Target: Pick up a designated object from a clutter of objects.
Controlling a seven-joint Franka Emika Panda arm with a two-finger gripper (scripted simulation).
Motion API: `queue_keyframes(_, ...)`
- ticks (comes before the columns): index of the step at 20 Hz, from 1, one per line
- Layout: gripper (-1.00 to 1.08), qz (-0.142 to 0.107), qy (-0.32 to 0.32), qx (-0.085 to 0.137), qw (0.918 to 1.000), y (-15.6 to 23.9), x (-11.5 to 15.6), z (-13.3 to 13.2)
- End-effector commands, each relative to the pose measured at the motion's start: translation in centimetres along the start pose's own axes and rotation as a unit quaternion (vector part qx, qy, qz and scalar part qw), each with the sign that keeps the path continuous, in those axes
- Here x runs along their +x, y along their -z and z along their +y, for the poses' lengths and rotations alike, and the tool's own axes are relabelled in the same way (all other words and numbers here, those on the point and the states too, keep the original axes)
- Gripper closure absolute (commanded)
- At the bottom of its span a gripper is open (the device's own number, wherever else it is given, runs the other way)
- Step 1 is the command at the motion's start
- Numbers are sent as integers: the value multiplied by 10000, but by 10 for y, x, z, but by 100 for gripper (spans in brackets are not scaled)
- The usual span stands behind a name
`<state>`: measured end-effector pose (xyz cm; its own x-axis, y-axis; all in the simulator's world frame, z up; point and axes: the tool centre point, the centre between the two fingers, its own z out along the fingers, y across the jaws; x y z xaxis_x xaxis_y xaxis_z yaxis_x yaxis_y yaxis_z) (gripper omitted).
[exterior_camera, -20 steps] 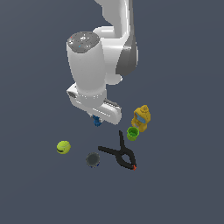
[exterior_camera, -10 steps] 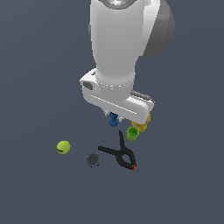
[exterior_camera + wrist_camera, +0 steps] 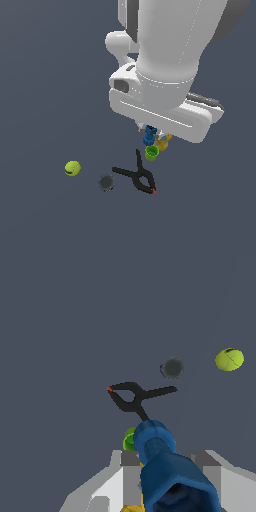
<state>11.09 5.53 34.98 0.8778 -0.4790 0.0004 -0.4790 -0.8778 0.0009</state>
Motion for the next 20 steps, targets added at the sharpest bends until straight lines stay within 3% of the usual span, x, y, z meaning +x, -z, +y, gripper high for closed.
queue_keyframes(1, 108, -1, -2, 0, 10000, 11, 2, -12)
queue_keyframes(10, 108, -2, -1, 3, 10000, 38, 7, -43)
queue_keyframes(20, 108, -2, 2, 5, 10000, 48, 10, -55)
